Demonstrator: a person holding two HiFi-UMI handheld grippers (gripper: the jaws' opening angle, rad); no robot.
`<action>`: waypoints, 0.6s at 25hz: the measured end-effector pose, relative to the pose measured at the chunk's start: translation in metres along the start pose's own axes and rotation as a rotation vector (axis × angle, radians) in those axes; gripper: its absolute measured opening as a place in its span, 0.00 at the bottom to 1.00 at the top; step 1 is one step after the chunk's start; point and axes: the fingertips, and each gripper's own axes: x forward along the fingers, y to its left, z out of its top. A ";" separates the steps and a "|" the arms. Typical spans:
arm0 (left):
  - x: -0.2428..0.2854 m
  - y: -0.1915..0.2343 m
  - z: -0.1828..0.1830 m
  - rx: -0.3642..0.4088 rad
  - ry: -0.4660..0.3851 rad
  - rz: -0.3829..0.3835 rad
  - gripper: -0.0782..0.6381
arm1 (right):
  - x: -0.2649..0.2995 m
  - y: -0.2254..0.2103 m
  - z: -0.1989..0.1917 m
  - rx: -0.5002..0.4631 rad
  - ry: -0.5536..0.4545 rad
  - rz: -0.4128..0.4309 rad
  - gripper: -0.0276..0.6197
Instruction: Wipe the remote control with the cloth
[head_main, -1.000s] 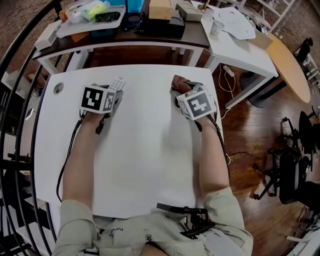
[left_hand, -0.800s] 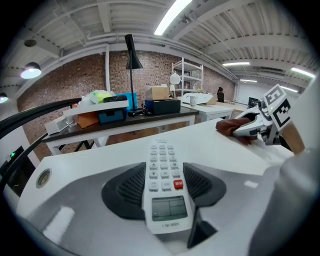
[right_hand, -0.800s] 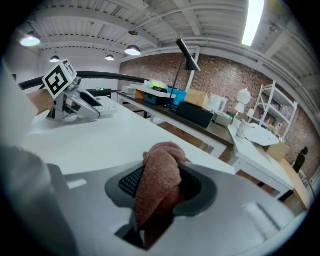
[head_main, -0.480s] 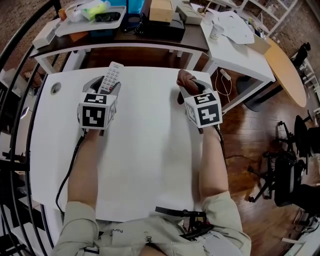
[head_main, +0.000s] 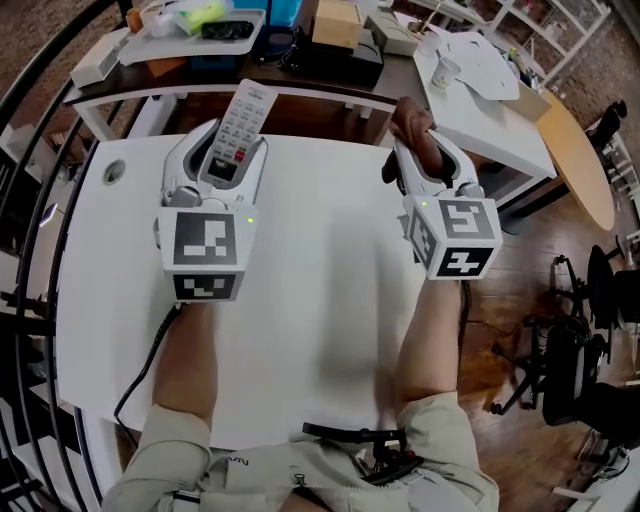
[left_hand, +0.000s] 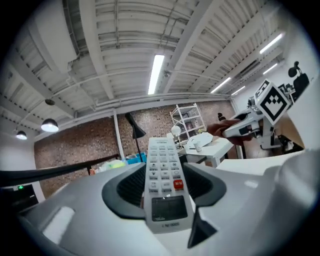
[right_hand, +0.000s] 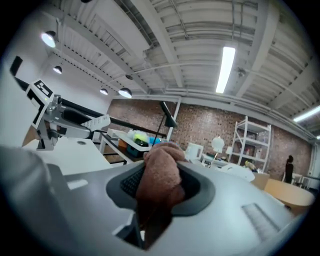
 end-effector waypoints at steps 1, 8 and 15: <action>-0.003 0.001 0.007 0.023 -0.018 0.009 0.45 | -0.002 0.002 0.010 -0.008 -0.031 0.002 0.23; -0.024 -0.002 0.052 0.021 -0.178 0.063 0.45 | -0.034 0.029 0.073 -0.159 -0.222 0.007 0.23; -0.036 -0.027 0.062 0.203 -0.162 0.004 0.45 | -0.056 0.076 0.109 -0.328 -0.286 -0.028 0.23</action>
